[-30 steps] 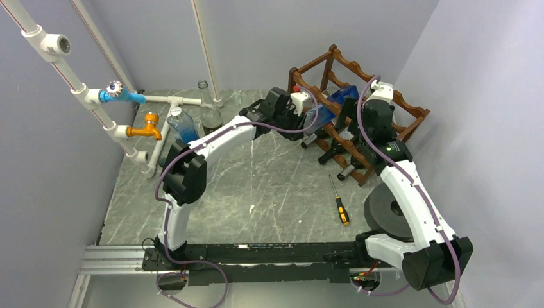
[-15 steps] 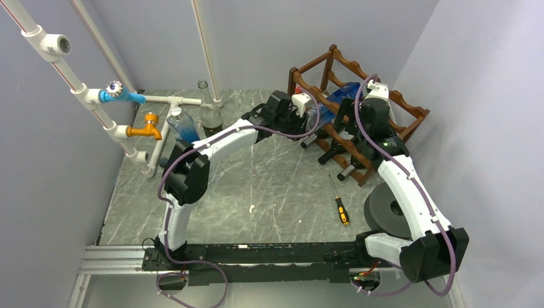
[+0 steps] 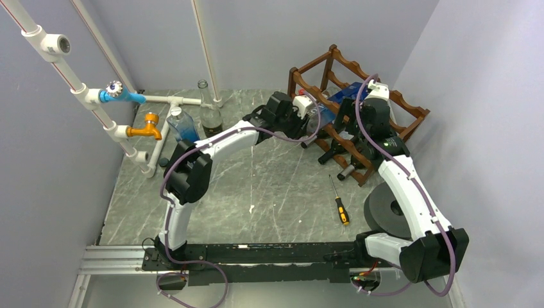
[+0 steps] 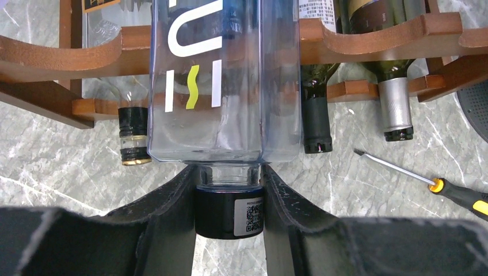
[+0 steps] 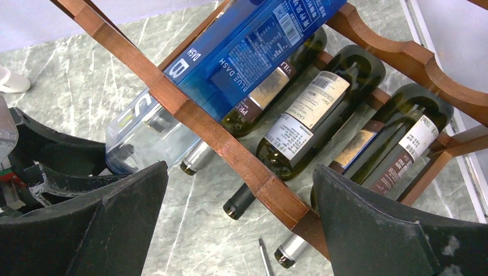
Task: Put the wine bottle on the wine rack
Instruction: Place the wine bottle in the wine rack.
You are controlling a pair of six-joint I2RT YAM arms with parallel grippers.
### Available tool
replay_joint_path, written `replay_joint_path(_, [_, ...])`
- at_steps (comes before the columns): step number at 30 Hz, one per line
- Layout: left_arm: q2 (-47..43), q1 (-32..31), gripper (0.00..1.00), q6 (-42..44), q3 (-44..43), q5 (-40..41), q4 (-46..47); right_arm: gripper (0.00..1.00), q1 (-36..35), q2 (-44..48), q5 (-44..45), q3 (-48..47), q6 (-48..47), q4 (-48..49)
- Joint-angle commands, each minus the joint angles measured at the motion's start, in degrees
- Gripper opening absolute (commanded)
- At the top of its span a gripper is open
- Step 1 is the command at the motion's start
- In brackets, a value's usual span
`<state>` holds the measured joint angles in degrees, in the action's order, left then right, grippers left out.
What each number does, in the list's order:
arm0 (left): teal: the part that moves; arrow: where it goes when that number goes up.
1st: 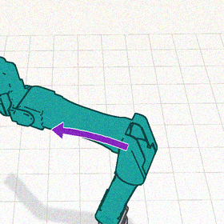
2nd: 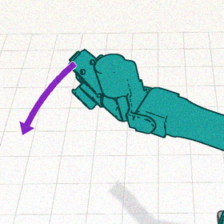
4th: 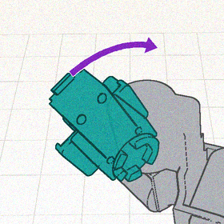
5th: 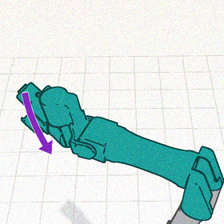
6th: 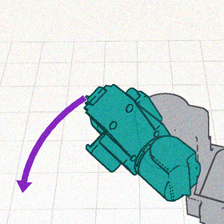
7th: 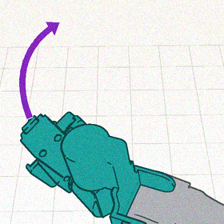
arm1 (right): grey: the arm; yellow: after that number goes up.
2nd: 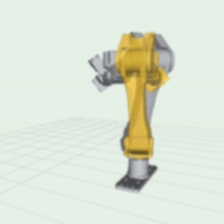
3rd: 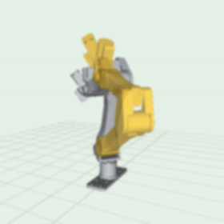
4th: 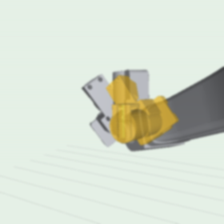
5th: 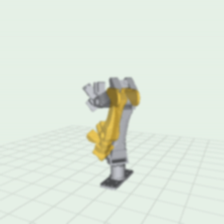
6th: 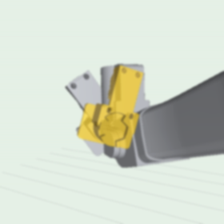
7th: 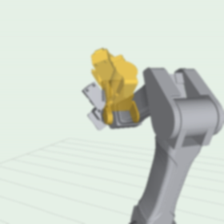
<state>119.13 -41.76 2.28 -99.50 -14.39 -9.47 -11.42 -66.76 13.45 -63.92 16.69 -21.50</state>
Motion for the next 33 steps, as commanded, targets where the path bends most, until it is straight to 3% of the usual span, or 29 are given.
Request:
replay_joint_path(1, [2.56,0.46,0.00,-1.10,-2.06,0.78,-0.44,0.99,0.32,1.86,-0.85,0.18,0.27,1.05])
replay_joint_path(14, [7.87,0.28,0.00,-14.02,-11.90,-4.74,-4.61,0.99,0.32,1.50,-1.75,0.02,0.27,1.71])
replay_joint_path(23, [12.63,0.53,0.00,-18.36,-16.26,-2.74,-5.56,0.99,0.36,1.66,-1.97,0.20,0.32,1.70])
replay_joint_path(26, [13.08,0.62,0.09,-19.75,-16.79,-3.56,-5.60,0.99,0.37,1.68,-2.24,0.20,0.45,1.72])
replay_joint_path(30, [10.75,0.87,0.34,-19.53,-13.09,-3.34,-4.94,0.99,0.37,2.14,-2.29,0.04,0.30,1.63])
replay_joint_path(33, [8.39,1.84,0.45,-20.48,-10.16,-4.11,-4.95,0.99,0.37,2.80,-2.42,0.19,0.28,1.79])
